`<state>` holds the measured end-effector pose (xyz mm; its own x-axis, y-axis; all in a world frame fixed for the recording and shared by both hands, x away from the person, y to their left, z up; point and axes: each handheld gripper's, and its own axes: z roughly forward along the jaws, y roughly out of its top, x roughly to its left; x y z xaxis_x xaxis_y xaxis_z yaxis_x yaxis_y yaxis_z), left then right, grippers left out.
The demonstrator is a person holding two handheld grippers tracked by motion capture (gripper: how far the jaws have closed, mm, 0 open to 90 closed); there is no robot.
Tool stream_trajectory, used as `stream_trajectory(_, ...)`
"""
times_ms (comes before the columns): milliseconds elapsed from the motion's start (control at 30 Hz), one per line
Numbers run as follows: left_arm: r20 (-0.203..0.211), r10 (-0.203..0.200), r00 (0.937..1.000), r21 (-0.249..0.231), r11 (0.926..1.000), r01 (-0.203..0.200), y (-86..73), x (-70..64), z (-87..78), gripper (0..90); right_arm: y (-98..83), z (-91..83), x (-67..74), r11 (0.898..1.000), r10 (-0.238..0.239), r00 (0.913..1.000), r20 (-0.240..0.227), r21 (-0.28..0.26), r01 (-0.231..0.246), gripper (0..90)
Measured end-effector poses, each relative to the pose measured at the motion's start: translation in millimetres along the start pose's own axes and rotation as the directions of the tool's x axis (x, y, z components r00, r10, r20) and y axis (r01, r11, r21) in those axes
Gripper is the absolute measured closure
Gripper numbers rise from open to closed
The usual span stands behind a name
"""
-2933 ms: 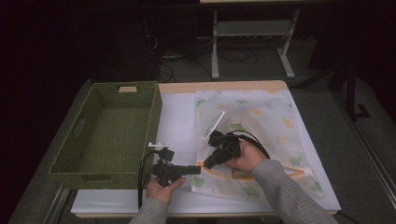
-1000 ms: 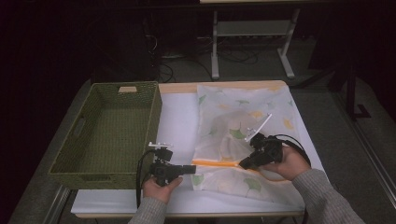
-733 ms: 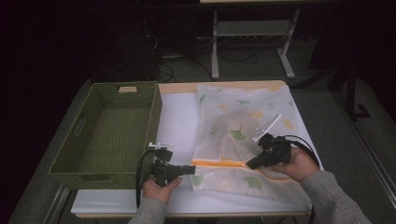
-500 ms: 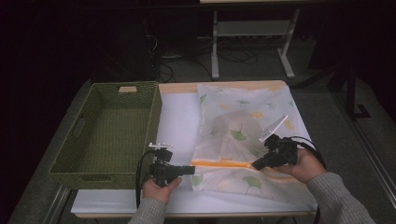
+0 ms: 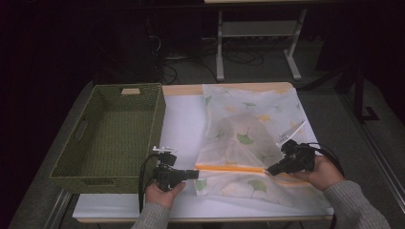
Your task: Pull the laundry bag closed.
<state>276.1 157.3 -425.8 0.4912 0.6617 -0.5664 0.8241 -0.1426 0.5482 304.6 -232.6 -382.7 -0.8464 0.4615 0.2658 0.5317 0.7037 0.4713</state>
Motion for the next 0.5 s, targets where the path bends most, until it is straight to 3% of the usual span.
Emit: stream_trajectory(500, -0.013, 0.009, 0.9999, 0.006, 0.9999, -0.009, 0.1, -1.1, -1.0, 87.1, -23.2, -3.3, -11.0, 0.999, 0.041, 0.9991, 0.012, -0.002, -0.041, 89.7)
